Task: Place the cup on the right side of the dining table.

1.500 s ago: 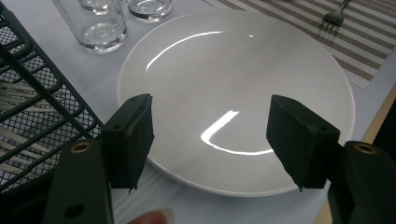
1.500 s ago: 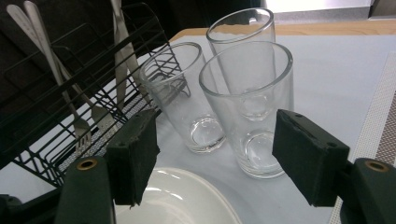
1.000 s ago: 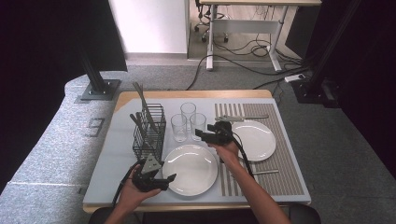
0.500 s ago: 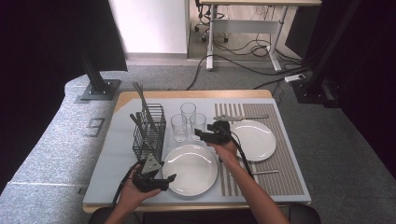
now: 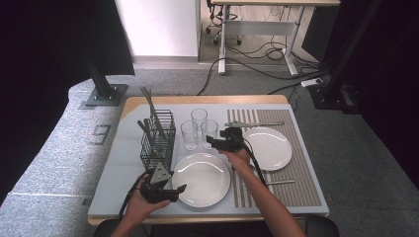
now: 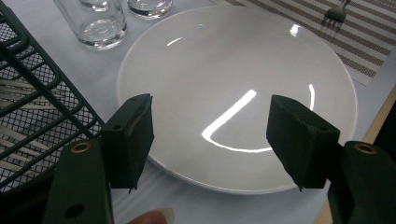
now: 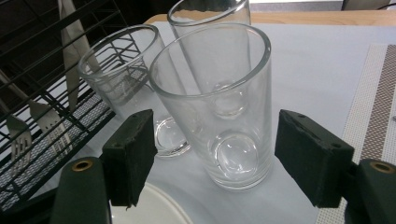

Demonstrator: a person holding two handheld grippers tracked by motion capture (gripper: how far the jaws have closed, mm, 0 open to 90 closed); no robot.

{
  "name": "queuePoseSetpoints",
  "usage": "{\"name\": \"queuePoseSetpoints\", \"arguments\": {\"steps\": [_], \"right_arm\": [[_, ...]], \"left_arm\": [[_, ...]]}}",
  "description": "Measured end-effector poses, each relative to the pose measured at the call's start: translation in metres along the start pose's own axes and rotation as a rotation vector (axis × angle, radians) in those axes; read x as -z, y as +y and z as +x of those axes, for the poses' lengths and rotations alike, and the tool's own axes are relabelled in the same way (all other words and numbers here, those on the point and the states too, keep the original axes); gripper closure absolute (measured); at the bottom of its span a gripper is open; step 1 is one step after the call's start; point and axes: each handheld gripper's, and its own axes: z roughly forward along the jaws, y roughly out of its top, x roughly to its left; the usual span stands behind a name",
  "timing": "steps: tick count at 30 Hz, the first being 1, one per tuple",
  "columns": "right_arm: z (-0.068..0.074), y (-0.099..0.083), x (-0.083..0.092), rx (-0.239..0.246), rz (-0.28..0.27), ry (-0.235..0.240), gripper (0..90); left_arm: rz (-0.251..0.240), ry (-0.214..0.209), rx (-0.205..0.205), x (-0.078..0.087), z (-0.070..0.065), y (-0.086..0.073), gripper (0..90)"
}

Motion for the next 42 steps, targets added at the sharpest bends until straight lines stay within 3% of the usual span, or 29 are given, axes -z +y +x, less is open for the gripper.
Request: {"name": "queuePoseSetpoints", "arguments": {"steps": [26,42], "right_arm": [[0.003,0.003,-0.02,0.029,0.01,-0.035,26.4],[0.005,0.006,-0.031,0.07,0.016,-0.069,23.5]], "left_arm": [[0.009,-0.002,0.003,-0.001,0.0,-0.001,32.1],[0.009,-0.001,0.004,0.0,0.001,-0.001,32.1]]}}
